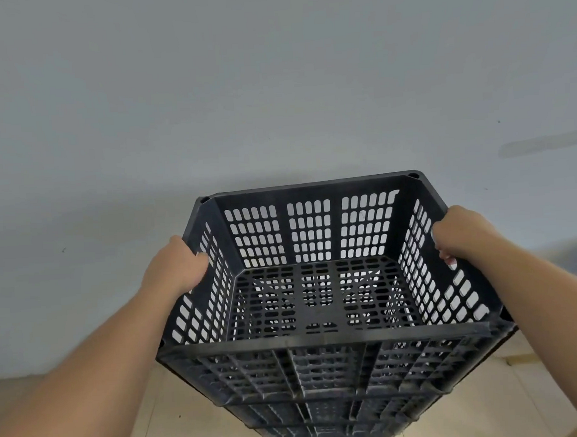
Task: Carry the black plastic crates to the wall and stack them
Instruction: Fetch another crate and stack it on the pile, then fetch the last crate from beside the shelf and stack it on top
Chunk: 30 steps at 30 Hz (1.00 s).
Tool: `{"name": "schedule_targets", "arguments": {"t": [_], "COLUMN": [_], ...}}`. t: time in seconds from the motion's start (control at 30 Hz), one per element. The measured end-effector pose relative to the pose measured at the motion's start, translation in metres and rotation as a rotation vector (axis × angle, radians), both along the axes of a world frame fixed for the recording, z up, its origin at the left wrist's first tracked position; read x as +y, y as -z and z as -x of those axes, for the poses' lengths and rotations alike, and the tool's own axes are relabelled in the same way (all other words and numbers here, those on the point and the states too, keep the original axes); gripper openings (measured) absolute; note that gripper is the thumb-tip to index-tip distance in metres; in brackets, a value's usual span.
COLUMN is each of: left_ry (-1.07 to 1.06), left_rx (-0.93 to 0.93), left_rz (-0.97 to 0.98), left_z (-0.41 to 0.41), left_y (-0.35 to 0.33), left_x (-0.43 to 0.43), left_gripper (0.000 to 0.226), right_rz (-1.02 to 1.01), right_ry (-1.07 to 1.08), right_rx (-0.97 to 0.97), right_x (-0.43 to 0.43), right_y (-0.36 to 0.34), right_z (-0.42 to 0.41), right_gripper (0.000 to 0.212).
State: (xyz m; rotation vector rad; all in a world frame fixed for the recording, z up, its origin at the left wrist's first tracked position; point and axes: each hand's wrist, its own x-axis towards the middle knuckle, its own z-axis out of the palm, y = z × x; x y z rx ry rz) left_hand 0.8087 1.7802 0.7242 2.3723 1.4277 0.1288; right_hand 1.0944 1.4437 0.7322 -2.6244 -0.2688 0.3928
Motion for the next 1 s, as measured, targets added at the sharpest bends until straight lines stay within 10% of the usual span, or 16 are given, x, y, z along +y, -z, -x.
{"name": "schedule_targets", "arguments": {"t": [0.13, 0.43, 1.0], "left_ry": [0.254, 0.469, 1.178], "left_rx": [0.163, 0.325, -0.143], "left_rz": [-0.302, -0.220, -0.196], "left_z": [0.002, -0.035, -0.115], "left_y": [-0.001, -0.019, -0.042], "left_x": [-0.018, -0.068, -0.229], "left_gripper": [0.083, 0.070, 0.058], "right_rz": [0.029, 0.098, 0.139], "right_ry": [-0.023, -0.186, 0.318], "right_rx": [-0.084, -0.133, -0.225], "right_x": [-0.001, -0.022, -0.114], "right_y": [-0.003, -0.017, -0.040], "right_z": [0.011, 0.042, 0.176], "right_gripper": [0.029, 0.074, 0.061]}}
